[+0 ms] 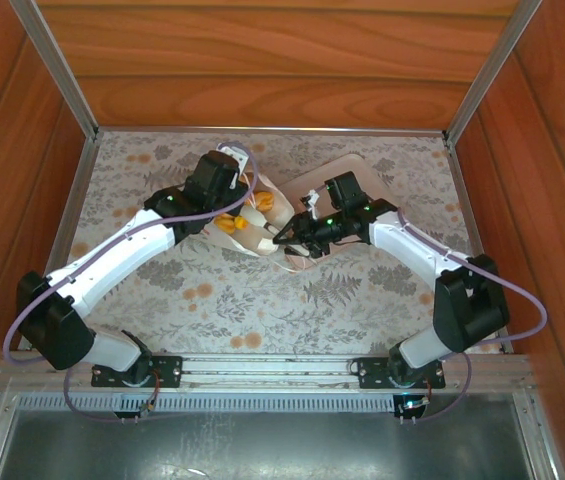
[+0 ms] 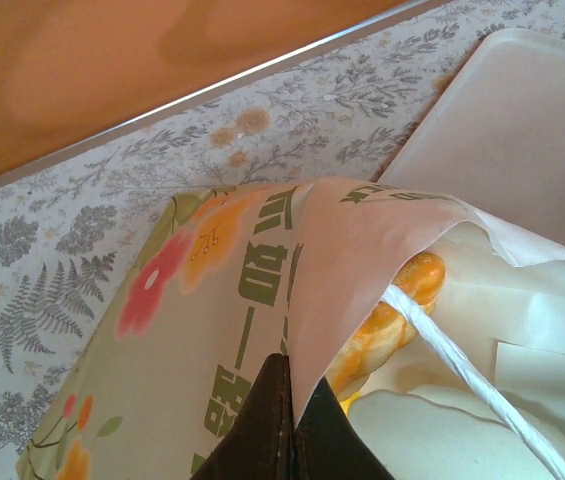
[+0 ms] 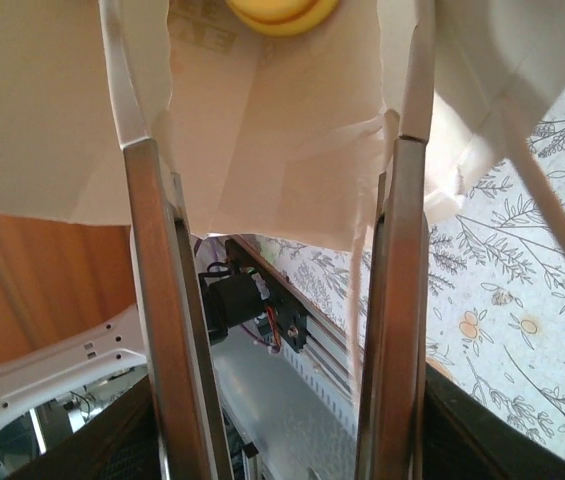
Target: Take the fake bread out of the paper bag
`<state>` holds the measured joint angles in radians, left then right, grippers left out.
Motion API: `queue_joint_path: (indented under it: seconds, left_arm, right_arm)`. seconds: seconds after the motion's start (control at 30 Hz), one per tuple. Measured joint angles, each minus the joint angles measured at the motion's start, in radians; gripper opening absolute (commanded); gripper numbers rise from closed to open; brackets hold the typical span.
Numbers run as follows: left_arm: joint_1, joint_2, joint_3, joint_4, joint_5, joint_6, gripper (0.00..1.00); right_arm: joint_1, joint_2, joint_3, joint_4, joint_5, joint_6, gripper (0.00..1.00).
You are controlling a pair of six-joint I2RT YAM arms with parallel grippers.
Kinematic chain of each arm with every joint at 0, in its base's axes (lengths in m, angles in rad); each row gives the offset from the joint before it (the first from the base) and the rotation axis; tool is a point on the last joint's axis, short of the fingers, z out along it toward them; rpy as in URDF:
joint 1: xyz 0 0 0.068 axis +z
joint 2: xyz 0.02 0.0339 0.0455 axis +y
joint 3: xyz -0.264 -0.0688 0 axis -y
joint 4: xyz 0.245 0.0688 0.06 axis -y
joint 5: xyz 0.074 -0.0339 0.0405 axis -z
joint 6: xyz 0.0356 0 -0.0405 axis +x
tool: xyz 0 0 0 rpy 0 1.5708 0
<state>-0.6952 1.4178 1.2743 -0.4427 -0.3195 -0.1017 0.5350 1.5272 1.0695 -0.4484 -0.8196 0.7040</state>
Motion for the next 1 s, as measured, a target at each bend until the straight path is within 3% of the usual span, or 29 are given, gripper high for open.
queue_joint_path:
  seconds: [0.4,0.8,1.0]
  left_arm:
    - [-0.001,-0.010,-0.015,0.001,0.011,-0.003,0.00]
    - [-0.001,-0.011,-0.024,0.002,0.016,-0.003,0.00]
    - [-0.001,-0.011,-0.024,0.002,0.019,-0.003,0.00]
  right_arm:
    - [0.000,0.011,0.000,0.159,0.006,0.104,0.60]
    - [0.000,0.045,-0.005,0.164,0.009,0.139,0.55]
    - [0.000,0.046,-0.005,0.158,0.023,0.143,0.59]
